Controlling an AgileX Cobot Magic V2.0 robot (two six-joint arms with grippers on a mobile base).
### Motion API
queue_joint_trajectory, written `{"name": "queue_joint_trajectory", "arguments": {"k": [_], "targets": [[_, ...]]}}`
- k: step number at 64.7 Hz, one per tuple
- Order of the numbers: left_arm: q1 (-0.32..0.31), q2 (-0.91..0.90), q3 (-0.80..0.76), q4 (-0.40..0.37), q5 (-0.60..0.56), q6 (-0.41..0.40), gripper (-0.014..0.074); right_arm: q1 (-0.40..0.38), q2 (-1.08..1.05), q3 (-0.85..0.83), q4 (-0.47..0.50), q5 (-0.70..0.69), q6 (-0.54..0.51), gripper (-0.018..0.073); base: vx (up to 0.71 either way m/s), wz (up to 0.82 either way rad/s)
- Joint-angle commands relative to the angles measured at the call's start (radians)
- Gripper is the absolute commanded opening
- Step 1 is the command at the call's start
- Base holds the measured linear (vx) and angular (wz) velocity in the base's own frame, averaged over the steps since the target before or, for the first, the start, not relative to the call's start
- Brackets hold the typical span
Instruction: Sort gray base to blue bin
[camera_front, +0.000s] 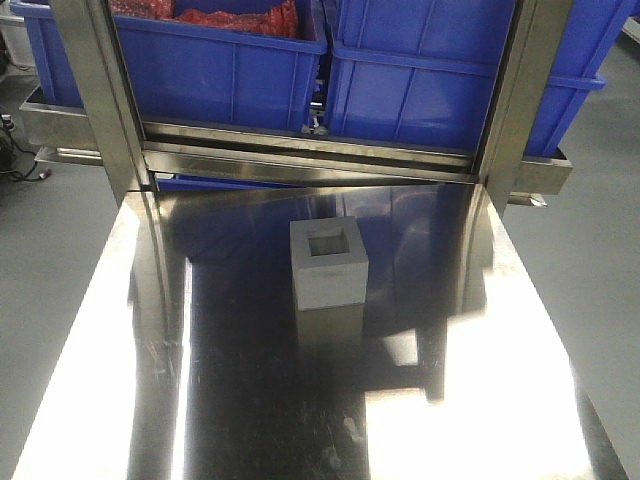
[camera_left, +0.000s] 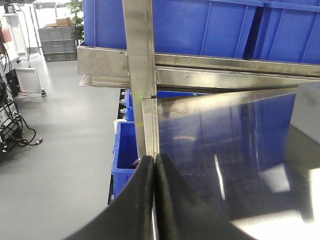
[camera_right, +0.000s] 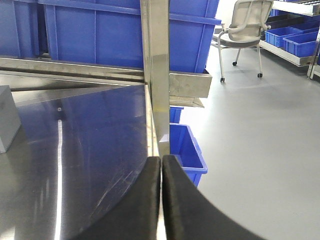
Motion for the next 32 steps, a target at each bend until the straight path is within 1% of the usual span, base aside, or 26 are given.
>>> {"name": "queue_joint_trajectory", "arguments": {"k": [1,32], "targets": [[0.004,-0.012,-0.020,-0.005,-0.076,-0.003,0.0002,-0.001,0.001,0.000,-0.005,-0.075,-0.009,-0.0005,0.00,0.00],[0.004,-0.012,-0.020,-0.005,-0.076,-0.003,0.0002,-0.001,0.001,0.000,-0.005,-0.075,-0.009,-0.0005,0.00,0.00]]}}
